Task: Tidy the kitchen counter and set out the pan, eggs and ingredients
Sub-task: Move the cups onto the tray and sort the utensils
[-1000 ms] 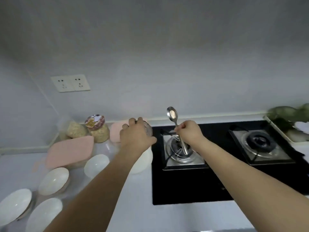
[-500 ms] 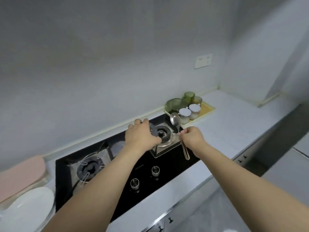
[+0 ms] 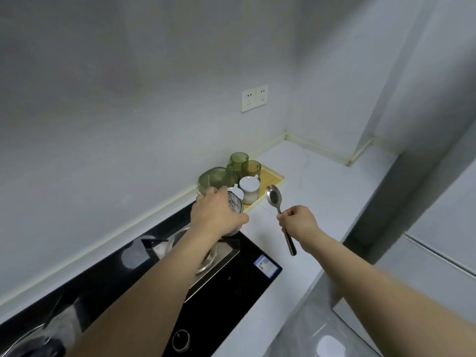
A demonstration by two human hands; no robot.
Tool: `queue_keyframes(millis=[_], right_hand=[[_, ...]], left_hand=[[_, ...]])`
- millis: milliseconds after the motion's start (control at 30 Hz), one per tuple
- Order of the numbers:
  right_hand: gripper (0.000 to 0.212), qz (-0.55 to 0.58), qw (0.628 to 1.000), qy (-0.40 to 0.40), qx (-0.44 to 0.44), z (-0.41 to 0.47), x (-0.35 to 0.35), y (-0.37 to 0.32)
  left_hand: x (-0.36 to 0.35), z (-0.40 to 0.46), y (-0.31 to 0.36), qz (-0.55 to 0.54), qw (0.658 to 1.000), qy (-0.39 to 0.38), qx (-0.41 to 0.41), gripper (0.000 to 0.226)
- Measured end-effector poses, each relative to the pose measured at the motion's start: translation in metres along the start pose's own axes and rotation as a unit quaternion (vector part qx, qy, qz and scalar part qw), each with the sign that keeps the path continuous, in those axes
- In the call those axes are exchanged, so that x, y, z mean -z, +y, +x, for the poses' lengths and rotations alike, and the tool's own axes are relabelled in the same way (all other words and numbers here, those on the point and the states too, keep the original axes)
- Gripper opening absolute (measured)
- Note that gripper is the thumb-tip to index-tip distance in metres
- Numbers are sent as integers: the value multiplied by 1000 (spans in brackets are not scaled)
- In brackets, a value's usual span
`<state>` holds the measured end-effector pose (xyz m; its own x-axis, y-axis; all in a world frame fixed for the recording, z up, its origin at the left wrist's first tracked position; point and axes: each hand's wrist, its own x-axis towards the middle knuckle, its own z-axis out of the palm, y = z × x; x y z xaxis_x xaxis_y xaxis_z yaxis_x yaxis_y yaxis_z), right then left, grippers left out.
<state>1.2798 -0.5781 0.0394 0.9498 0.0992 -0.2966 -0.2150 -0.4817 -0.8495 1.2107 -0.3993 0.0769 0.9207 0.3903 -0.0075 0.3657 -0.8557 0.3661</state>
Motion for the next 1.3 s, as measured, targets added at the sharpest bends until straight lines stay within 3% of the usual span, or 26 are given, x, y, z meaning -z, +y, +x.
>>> queue_keyframes(millis=[467,700,933,1300], right_hand=[[21,-7,1000,12,-20,144,26,-29],[22,30,997,-7,-75,214,30,-22],[24,80,983,-89,-142,285,38,-12],[9,166,937,-176,-253,388,31,-1]], left_hand=[[10,172,59,-72,997,5,-21,67],[-11,242,85,-115,993,-3,17,83],[-40,321,123,-86,995,-28,38,86],[-86,423,147,-14,994,-75,72,77]])
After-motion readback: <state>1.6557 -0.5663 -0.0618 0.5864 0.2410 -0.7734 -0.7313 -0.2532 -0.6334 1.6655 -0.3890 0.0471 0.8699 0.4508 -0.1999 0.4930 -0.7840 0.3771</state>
